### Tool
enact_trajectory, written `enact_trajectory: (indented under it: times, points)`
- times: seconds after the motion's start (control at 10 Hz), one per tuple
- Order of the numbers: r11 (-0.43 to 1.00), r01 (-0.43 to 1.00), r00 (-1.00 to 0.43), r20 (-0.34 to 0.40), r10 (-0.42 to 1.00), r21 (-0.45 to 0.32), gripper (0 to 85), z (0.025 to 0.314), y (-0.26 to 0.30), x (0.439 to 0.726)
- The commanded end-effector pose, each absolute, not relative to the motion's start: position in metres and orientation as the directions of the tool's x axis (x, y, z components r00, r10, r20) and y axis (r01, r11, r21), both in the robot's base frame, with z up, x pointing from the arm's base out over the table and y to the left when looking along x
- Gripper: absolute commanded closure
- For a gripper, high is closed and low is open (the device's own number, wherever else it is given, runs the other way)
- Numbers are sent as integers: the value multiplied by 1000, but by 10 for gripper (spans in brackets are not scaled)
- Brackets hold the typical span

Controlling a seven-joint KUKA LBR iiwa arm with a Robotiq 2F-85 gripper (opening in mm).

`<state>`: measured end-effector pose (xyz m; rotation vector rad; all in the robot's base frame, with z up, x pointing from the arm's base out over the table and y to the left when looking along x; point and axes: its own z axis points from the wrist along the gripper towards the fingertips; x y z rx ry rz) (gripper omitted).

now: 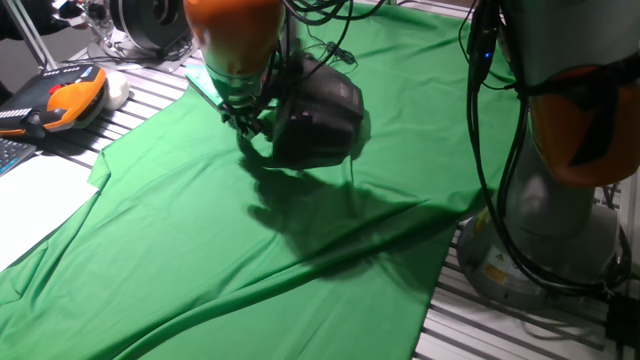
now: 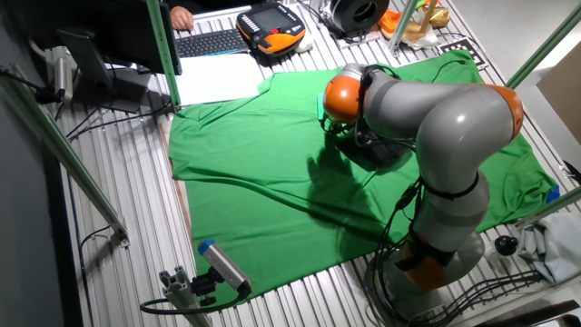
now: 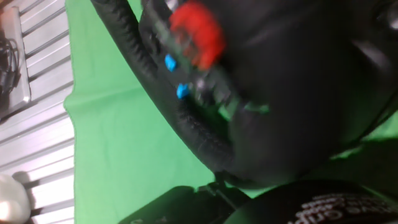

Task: Rotate the steering wheel 90 degrees clockwise

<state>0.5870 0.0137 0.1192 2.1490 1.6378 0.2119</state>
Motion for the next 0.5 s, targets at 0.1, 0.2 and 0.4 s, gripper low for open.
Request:
enact_trajectory:
  times: [0.1,0.2,0.4]
  points:
    - [-213,880,294,-134,946,424,170,119,14,587]
    - [-214,879,295,-133,946,425,170,120,15,587]
    - [-218,886,299,-146,943,409,340,130,24,589]
